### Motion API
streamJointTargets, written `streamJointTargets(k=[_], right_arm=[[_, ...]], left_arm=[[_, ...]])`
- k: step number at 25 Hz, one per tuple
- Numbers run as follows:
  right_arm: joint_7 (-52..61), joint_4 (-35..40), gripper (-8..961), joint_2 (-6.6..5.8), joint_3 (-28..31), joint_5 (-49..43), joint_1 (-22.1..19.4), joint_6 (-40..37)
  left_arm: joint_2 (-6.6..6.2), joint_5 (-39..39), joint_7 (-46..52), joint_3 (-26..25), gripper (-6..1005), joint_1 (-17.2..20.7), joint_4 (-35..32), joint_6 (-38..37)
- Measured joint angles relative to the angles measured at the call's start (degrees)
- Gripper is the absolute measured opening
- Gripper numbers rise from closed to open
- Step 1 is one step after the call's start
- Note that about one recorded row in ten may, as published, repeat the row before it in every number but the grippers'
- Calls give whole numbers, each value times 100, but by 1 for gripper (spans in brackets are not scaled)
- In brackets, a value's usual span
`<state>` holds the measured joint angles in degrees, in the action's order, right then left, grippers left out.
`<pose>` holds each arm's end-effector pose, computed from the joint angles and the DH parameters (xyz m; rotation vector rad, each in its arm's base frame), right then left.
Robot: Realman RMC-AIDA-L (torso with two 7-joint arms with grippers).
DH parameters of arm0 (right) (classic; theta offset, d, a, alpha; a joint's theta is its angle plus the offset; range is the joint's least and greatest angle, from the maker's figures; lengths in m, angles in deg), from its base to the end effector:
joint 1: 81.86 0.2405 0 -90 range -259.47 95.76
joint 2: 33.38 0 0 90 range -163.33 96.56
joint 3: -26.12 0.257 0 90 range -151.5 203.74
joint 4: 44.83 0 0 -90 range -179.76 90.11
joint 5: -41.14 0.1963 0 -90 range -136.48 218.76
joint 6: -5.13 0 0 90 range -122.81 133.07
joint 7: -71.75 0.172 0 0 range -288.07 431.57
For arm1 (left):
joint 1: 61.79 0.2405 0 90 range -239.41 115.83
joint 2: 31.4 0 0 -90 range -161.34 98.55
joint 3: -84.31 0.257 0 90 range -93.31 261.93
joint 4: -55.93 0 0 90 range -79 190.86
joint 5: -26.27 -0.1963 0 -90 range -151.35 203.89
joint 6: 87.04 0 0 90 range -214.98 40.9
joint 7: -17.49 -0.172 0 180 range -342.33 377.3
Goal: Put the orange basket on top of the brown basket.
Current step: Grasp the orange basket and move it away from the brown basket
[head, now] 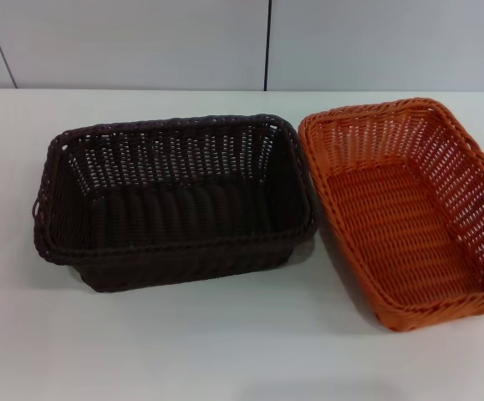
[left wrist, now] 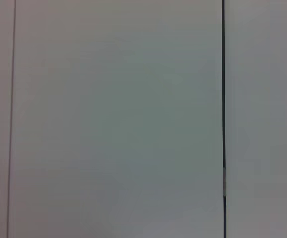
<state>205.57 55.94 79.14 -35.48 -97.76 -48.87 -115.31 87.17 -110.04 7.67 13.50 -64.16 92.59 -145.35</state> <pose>0.1738 0.3025 0.0849 -2.7601 0.6405 -0.4964 -0.3659 0.2904 0.0478 -1.2141 -0.6124 -0.5337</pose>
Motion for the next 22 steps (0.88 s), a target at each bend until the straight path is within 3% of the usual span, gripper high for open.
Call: streamJointTargets(k=[4, 6, 8, 14, 22], right_arm=[[-240, -76, 800, 135, -398, -584, 85, -18], [-374, -117, 799, 283, -568, -949, 145, 49], [-614, -142, 799, 522, -706, -1381, 213, 142], [-685, -637, 799, 600, -1121, -1541, 293, 760], [-561, -922, 798, 636, -1516, -1515, 281, 900]], left_arm=[[0, 7, 8, 2, 831, -73, -17, 124], [0, 34, 9, 2, 830, -125, -19, 224], [-1, 66, 10, 2, 830, -165, -21, 298], [0, 74, 13, 5, 830, -179, -25, 333], [-1, 120, 15, 6, 830, -177, -28, 378]])
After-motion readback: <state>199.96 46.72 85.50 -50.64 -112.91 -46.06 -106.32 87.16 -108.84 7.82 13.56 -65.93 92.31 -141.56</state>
